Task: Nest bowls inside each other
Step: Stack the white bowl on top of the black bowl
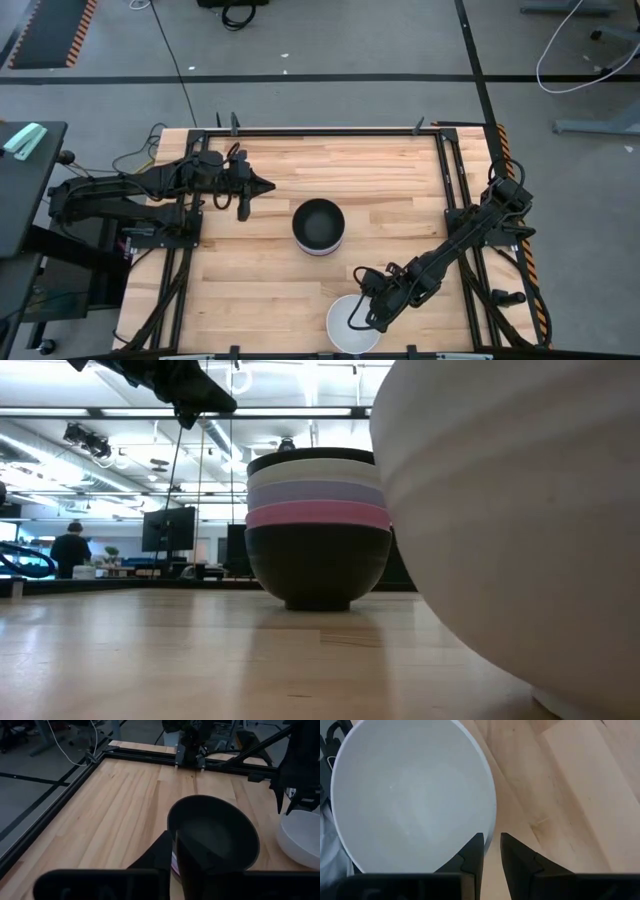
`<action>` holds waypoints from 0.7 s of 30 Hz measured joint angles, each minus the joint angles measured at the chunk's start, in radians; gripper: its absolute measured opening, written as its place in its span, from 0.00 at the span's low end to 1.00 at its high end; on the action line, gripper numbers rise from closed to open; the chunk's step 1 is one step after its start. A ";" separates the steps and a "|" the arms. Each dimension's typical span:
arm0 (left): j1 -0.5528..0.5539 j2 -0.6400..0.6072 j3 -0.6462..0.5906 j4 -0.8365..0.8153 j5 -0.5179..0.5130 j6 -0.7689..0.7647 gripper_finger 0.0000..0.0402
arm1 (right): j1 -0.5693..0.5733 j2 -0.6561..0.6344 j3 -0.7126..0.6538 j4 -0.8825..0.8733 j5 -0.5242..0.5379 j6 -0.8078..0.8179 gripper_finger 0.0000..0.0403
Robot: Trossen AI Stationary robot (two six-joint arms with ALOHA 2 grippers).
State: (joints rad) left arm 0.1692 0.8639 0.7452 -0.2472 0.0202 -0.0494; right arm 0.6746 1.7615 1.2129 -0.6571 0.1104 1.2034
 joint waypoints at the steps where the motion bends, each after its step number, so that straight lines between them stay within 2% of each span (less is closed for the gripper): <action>1: 0.000 0.000 0.000 0.000 0.000 0.000 0.07 | 0.000 0.000 0.000 0.000 0.000 0.000 0.18; 13: 0.000 0.000 0.000 -0.012 0.000 -0.015 0.10 | 0.004 0.054 -0.001 0.033 -0.022 -0.003 0.18; 21: -0.001 0.000 0.001 -0.013 -0.001 -0.018 0.08 | 0.004 0.073 -0.001 0.058 -0.021 -0.008 0.18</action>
State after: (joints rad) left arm 0.1680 0.8639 0.7460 -0.2606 0.0196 -0.0669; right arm 0.6784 1.8343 1.2118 -0.5995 0.0893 1.1950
